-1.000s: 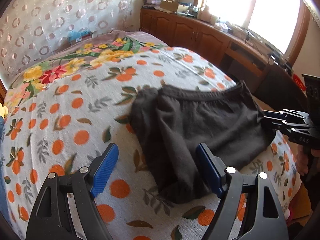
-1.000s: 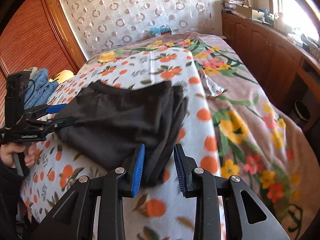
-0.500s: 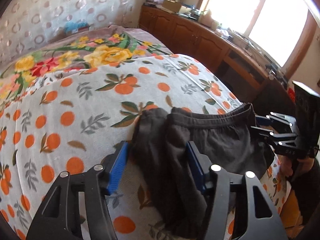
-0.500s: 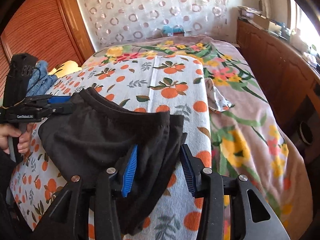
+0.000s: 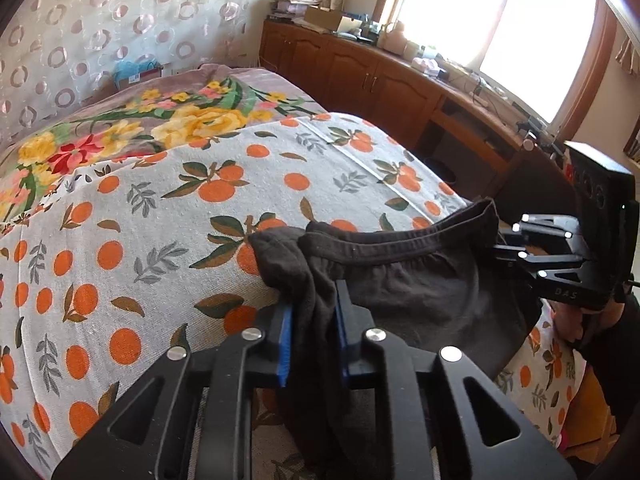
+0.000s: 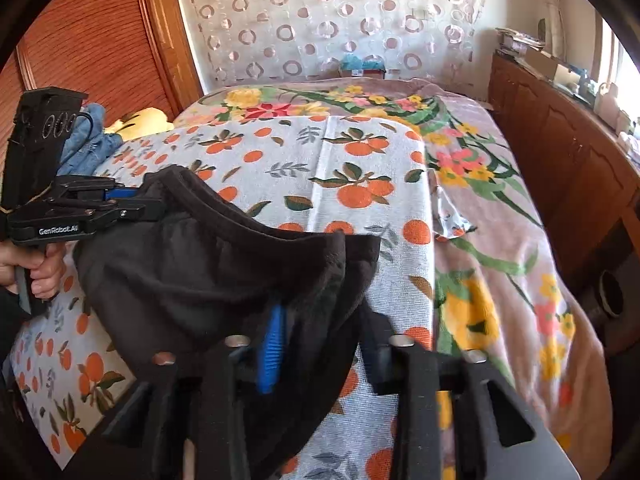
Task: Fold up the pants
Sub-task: 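Lift the folded pants with both tools and carry them toward the jeans stack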
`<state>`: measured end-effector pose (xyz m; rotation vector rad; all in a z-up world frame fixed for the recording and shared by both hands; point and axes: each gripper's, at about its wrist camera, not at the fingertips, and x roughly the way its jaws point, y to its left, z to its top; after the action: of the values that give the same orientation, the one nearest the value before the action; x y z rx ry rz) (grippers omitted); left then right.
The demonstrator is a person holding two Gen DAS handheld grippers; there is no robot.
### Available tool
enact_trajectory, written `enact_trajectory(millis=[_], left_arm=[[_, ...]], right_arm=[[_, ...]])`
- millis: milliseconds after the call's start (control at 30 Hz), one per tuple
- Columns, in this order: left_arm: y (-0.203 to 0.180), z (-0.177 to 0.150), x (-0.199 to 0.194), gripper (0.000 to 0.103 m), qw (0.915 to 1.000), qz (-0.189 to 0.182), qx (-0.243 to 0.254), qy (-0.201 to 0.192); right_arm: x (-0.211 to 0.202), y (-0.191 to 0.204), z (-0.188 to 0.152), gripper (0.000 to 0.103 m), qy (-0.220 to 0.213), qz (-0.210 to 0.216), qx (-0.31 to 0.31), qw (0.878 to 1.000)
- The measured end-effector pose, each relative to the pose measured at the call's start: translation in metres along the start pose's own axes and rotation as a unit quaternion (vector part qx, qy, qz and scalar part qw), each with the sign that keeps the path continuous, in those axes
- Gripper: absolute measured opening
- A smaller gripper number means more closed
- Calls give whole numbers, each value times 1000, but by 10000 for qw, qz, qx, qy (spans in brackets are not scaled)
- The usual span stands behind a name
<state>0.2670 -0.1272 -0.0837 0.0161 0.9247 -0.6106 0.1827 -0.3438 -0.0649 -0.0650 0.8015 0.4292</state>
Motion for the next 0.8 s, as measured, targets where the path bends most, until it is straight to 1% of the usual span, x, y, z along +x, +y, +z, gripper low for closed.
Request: enact_trajectory(millis=[67,133,233,400,533,600,733,800], left_arm=[[-2,-1,-4,15,10000,-5,7,-53],[-5,-3,-10,14,9999,12,42,-139],[-13,-8,-24,13,9995,84,124,-262],[-21,-18,-61,13,9982,130,50,-589],[-25,-30,-102,13,9952,268,65,-937],[-23,-37,-131,13,9925,364,18,-1168],[-17,-49,-182,13,9857,633,-39,-1563],[-12,-56,-211,13,9799,881,-66,-1788]], right_arm=[[-1,1,0,12,21,19,3,10000],[-4,1,-1,11,-5,32,33,10000],[-18,7,-3,10,-225,80,34,9997],[-50,27,-2,10,-600,76,-76,9981],[-73,47,2,10,-842,92,-267,9960],[-83,59,7,10,-957,114,-365,9947],[-96,90,22,10,-1174,283,-656,9905],[-100,110,35,10,-1279,381,-850,9874]])
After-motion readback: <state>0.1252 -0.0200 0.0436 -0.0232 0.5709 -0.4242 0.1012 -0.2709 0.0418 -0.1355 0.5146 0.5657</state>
